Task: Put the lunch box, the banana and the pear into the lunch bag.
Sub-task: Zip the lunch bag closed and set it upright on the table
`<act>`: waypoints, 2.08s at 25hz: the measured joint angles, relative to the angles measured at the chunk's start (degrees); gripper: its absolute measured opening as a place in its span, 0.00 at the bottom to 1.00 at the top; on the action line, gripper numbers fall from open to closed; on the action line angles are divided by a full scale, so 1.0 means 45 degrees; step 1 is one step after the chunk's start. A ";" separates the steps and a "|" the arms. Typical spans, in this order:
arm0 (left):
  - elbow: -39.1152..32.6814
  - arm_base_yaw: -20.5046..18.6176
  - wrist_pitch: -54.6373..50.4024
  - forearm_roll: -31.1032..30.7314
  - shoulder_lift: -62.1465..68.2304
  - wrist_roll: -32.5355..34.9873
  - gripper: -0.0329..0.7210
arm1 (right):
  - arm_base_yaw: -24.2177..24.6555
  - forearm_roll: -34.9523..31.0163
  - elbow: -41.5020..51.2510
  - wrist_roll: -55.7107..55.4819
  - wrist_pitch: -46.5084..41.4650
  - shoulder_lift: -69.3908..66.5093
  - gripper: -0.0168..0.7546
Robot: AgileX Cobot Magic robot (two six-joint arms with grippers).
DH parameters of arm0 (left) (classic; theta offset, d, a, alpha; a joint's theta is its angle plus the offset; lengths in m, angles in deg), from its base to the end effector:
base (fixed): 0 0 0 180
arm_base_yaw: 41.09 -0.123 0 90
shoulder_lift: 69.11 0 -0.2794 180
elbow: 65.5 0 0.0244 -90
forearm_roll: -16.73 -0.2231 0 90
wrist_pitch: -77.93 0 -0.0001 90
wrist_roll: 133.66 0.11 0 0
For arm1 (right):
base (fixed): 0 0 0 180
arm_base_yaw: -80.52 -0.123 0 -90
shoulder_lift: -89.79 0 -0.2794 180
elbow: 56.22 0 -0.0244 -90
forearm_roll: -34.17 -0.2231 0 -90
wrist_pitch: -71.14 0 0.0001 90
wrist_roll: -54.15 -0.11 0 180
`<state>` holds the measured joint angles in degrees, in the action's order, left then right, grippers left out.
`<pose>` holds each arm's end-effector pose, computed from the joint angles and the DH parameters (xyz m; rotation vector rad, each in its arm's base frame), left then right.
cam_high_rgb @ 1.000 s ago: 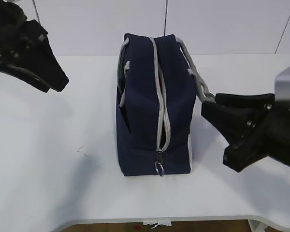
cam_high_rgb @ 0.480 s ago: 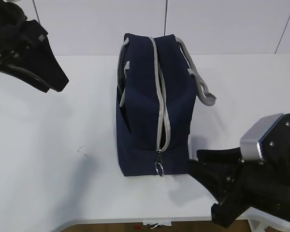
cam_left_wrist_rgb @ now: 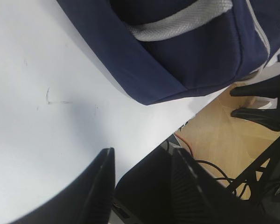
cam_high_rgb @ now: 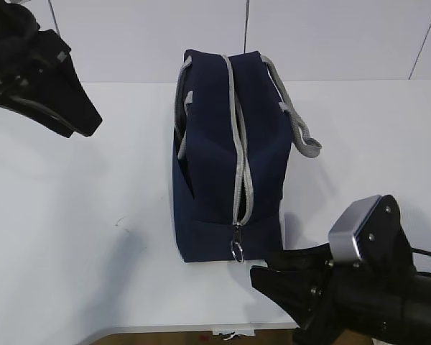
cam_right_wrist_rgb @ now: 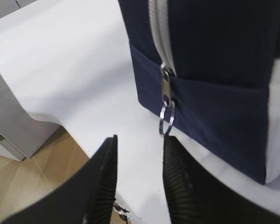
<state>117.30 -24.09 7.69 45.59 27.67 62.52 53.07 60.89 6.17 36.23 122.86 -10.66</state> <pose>0.2608 -0.1320 0.3163 0.6526 2.7119 -0.7108 0.1894 0.1421 0.1493 -0.6987 1.9051 0.6719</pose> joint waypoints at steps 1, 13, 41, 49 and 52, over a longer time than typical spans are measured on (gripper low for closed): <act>0.0000 0.0000 0.0000 0.0000 0.0000 0.0000 0.45 | 0.0000 -0.0072 0.0000 -0.0006 0.0193 -0.0283 0.35; 0.0000 0.0000 0.0000 0.0000 0.0000 0.0000 0.45 | 0.0000 -0.1211 -0.0025 -0.0054 0.2742 -0.3065 0.46; 0.0000 0.0000 0.0000 0.0000 0.0000 0.0000 0.45 | 0.0000 -0.0753 -0.1309 -0.0054 0.3090 -0.4087 0.47; 0.0000 0.0000 0.0000 0.0000 0.0000 0.0000 0.45 | 0.0000 -0.0726 -0.1309 -0.0054 0.3090 -0.4087 0.47; 0.0000 0.0000 0.0000 0.0000 0.0000 0.0000 0.45 | 0.0000 -0.0675 -0.1309 -0.0054 0.3090 -0.4087 0.47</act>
<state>117.30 -24.09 7.69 45.59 27.67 62.52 53.07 57.85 0.28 35.98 136.76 -29.05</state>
